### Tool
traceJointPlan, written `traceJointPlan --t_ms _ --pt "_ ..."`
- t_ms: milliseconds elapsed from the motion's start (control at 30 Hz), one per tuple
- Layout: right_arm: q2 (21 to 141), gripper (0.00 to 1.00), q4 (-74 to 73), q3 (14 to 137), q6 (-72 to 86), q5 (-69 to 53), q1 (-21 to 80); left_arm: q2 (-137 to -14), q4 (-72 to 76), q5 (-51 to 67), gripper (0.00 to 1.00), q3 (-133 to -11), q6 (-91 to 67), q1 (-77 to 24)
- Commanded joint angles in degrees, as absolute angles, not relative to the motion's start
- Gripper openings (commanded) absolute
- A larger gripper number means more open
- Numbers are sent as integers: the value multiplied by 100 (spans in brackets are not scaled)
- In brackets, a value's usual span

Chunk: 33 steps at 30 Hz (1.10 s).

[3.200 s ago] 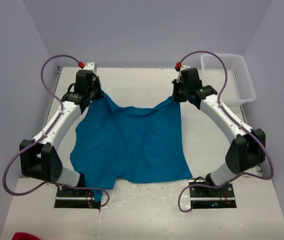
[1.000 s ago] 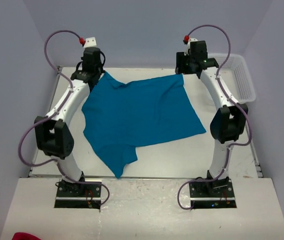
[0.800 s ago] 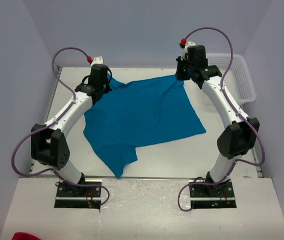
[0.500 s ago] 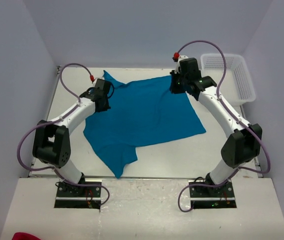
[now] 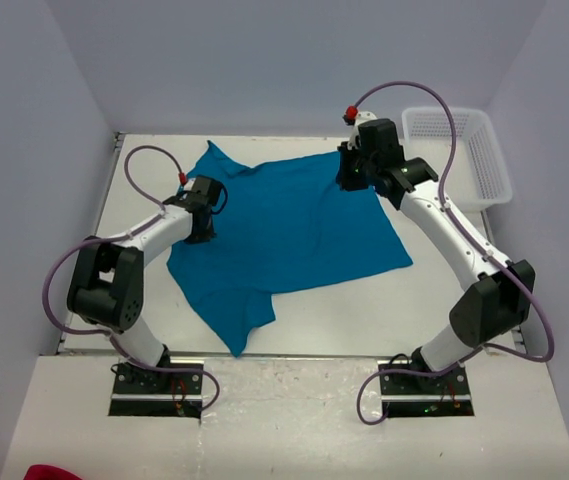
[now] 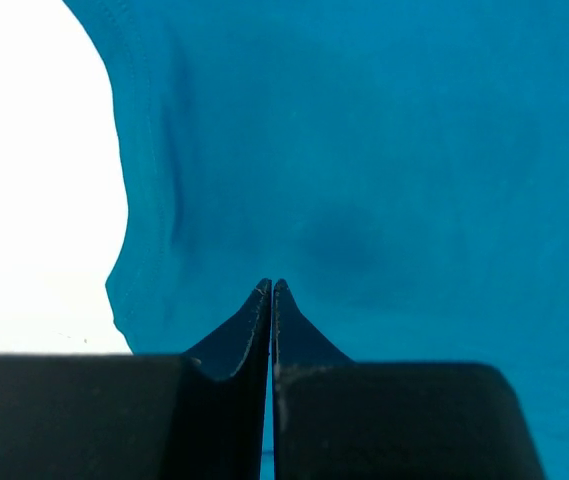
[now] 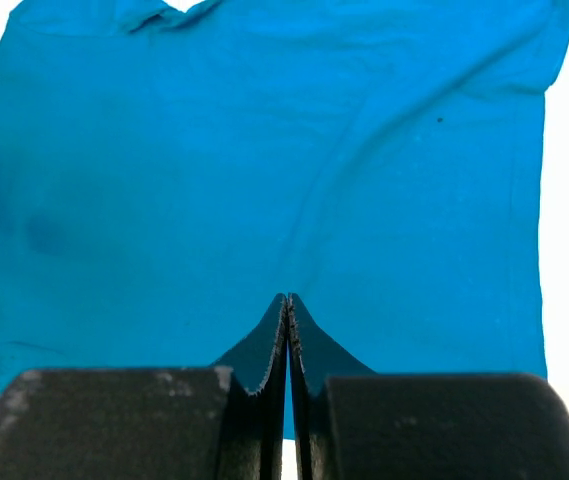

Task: Fold and stack the t-shirts
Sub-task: Flatten out the tshirt

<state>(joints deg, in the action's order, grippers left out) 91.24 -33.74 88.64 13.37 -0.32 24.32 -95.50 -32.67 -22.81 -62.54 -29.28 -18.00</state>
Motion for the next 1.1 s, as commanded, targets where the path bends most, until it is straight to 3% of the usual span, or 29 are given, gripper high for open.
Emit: traceJointPlan --t_ms 0,467,1067 --pt "8877 0 -3234 8877 1415 105 2505 -9685 -3243 -2522 0 -6153 -3111 -1740" --pt "8824 0 -3076 8631 1424 88 2531 -10450 -3155 -2558 0 -6108 -3076 -1187" --pt "9167 0 -3129 8692 1397 88 2593 -11601 -3770 -3050 0 -8015 -3006 -817"
